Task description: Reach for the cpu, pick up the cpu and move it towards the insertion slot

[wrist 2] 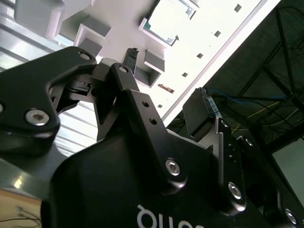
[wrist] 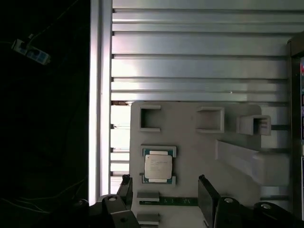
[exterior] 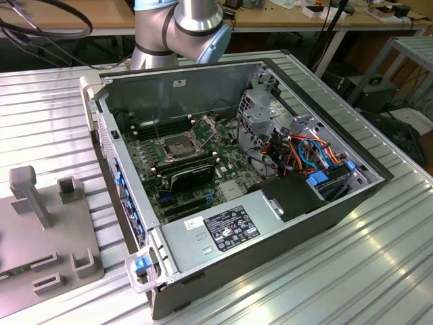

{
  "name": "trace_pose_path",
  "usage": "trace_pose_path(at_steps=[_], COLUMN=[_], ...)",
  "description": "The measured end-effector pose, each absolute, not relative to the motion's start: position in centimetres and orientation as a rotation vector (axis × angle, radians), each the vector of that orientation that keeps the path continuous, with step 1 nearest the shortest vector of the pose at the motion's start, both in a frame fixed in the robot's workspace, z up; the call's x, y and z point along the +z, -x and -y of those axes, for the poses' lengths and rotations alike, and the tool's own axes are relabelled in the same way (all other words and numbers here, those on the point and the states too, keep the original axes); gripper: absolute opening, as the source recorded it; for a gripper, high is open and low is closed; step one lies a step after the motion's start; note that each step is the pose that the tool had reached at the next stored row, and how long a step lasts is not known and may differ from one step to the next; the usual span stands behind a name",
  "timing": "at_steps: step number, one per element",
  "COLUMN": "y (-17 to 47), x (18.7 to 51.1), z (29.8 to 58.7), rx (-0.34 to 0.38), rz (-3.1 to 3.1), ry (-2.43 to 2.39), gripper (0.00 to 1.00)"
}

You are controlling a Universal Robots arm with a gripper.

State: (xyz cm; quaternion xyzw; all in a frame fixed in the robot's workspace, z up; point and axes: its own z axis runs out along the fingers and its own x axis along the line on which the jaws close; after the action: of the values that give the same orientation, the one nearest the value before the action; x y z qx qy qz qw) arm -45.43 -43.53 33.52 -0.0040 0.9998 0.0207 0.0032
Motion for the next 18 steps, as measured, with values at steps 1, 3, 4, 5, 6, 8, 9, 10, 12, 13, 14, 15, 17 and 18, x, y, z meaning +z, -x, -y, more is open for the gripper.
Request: trace_pose_path(at_steps=[1, 3, 4, 5, 6, 8, 9, 10, 12, 13, 14, 15, 17, 18], y=[45.43, 45.43, 45.43, 45.43, 45.42, 45.43, 45.43, 45.43, 45.43, 45.43, 45.43, 45.43, 45.43, 45.43], x=[33.41, 33.41, 33.41, 33.4, 33.4, 33.4, 33.4, 33.4, 33.4, 33.39, 33.33, 33.24, 32.96, 32.79], z=[43.6, 43.61, 43.62, 43.63, 43.63, 43.63, 43.64, 43.64, 43.64, 43.66, 43.68, 43.69, 43.7, 43.7], rx=[0.065, 0.065, 0.065, 0.065, 0.065, 0.065, 0.065, 0.065, 0.064, 0.064, 0.064, 0.064, 0.064, 0.064], rz=[-3.134, -3.135, -3.135, -3.135, -3.135, -3.135, -3.135, -3.135, -3.135, -3.135, -3.135, -3.135, -3.135, -3.135], ry=[0.013, 0.012, 0.013, 0.013, 0.013, 0.013, 0.013, 0.013, 0.013, 0.013, 0.013, 0.013, 0.013, 0.013], gripper=[0.66, 0.66, 0.66, 0.66, 0.66, 0.66, 0.66, 0.66, 0.66, 0.66, 0.66, 0.66, 0.66, 0.66])
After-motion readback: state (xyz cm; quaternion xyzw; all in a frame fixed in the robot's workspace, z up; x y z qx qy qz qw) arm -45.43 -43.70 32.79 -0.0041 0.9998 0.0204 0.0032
